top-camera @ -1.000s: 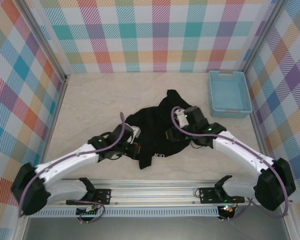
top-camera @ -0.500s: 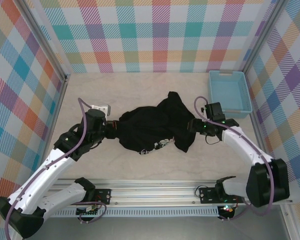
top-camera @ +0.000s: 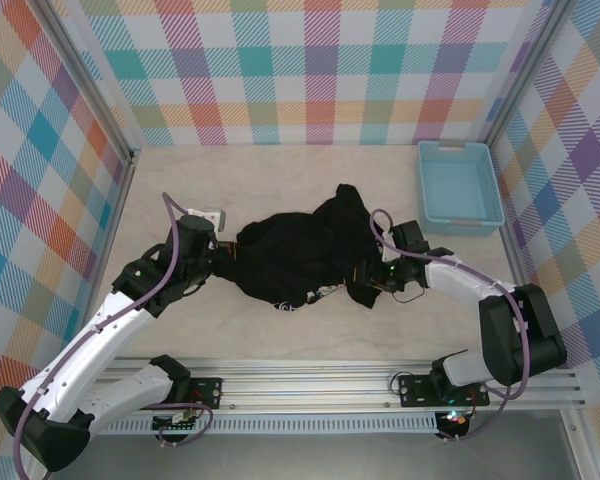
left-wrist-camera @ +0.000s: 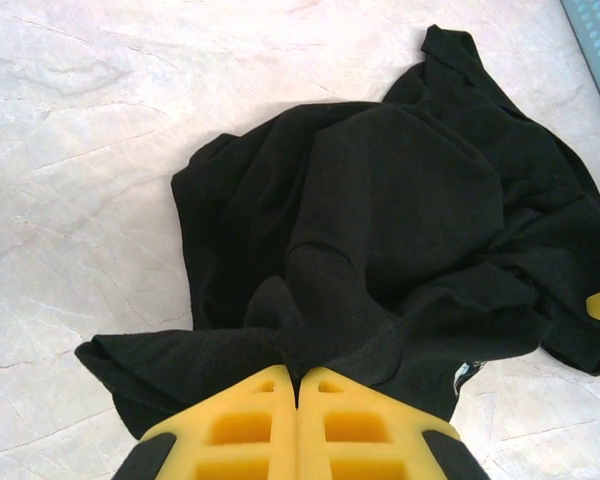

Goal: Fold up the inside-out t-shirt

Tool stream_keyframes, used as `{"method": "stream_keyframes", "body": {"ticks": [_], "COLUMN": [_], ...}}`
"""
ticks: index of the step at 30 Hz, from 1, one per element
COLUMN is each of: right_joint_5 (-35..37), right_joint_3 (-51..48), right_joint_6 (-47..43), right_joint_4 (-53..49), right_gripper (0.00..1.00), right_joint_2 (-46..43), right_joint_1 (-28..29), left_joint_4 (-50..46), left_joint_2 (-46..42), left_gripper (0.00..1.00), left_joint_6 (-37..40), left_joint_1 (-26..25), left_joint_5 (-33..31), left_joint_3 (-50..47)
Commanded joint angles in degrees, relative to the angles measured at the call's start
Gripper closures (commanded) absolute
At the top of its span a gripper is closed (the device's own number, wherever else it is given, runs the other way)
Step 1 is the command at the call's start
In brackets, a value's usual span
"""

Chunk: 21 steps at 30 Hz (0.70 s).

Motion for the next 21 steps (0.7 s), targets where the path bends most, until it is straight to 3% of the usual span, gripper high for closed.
{"method": "stream_keyframes", "body": {"ticks": [1,3,6,11,14,21], "right_joint_5": [0.12,7.77,20.87,32.7,32.96,23.01], "right_joint_3": [0.33,2.85,8.09,17.37,22.26,25.96], "right_joint_6": [0.32,-2.89,-8.2,-14.36,-16.16,-15.59], "right_joint_4": [1.4,-4.01,-11.95,-17.02,-17.21,-17.43], "right_gripper": [0.87,1.0,1.0,1.0,1.0,1.0], "right_joint_2": [-2.3,-6.3,-14.04,-21.71,-22.11,-18.93], "right_joint_1": [-0.11,-0.48,-2.78,-4.32,-4.28,-2.91], "left_joint_4": [-0.6,-1.51,-2.79,-3.09,-3.29,-6.09], "left_joint_2": [-0.53,-1.07,-1.97,-2.2,-0.48,3.3], "left_gripper": [1.0,1.0,1.0,1.0,1.0,1.0], "left_joint_6": [0.59,0.6,1.71,5.37,8.31,14.43], "left_joint_1": [0.65,0.81,1.5,3.02,3.57,4.2], "left_joint_5": [-2.17,-3.96,-5.5,-6.25,-5.66,-8.53], "left_joint_3": [0.88,1.72,4.15,9.22,13.55,22.53]}}
